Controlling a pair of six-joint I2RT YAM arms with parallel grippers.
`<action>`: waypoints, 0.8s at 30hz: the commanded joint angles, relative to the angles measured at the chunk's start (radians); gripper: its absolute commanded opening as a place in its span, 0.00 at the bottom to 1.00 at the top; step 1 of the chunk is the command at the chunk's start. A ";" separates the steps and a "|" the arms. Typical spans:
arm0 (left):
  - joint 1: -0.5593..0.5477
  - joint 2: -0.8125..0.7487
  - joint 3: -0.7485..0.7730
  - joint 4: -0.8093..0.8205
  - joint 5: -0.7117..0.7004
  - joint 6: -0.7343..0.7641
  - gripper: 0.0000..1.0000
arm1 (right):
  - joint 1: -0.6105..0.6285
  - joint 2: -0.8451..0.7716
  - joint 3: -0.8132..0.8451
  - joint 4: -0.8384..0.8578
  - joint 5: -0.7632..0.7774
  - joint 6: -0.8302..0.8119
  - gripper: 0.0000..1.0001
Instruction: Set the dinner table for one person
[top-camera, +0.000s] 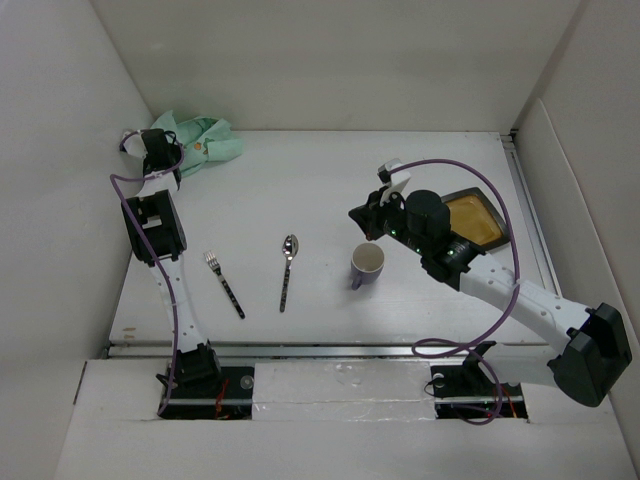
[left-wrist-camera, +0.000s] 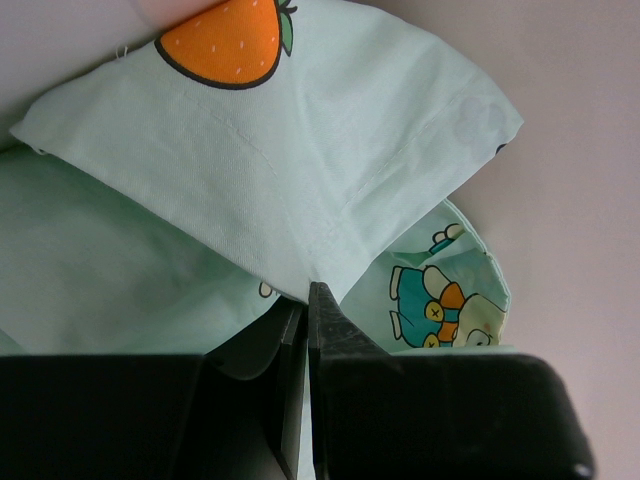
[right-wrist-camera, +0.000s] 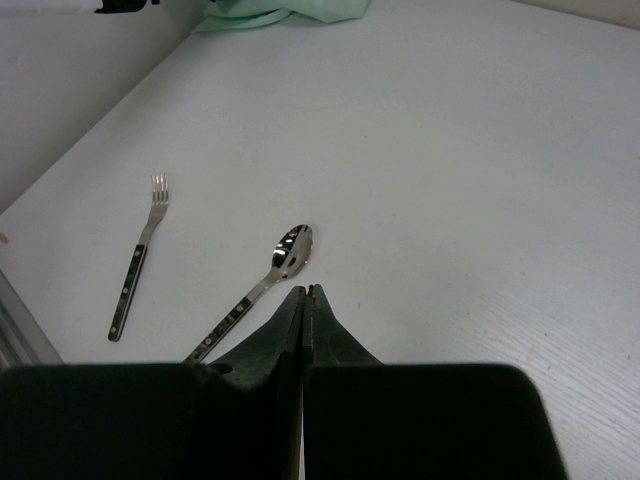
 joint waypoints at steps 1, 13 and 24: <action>0.001 -0.026 0.012 0.039 -0.001 0.007 0.00 | 0.009 -0.037 0.043 0.034 0.031 -0.017 0.00; -0.203 -0.312 -0.145 0.282 0.265 0.116 0.00 | -0.010 -0.050 0.046 0.074 0.078 -0.002 0.00; -0.669 -0.507 -0.371 0.466 0.468 0.241 0.00 | -0.091 -0.153 0.007 0.056 0.341 0.113 0.00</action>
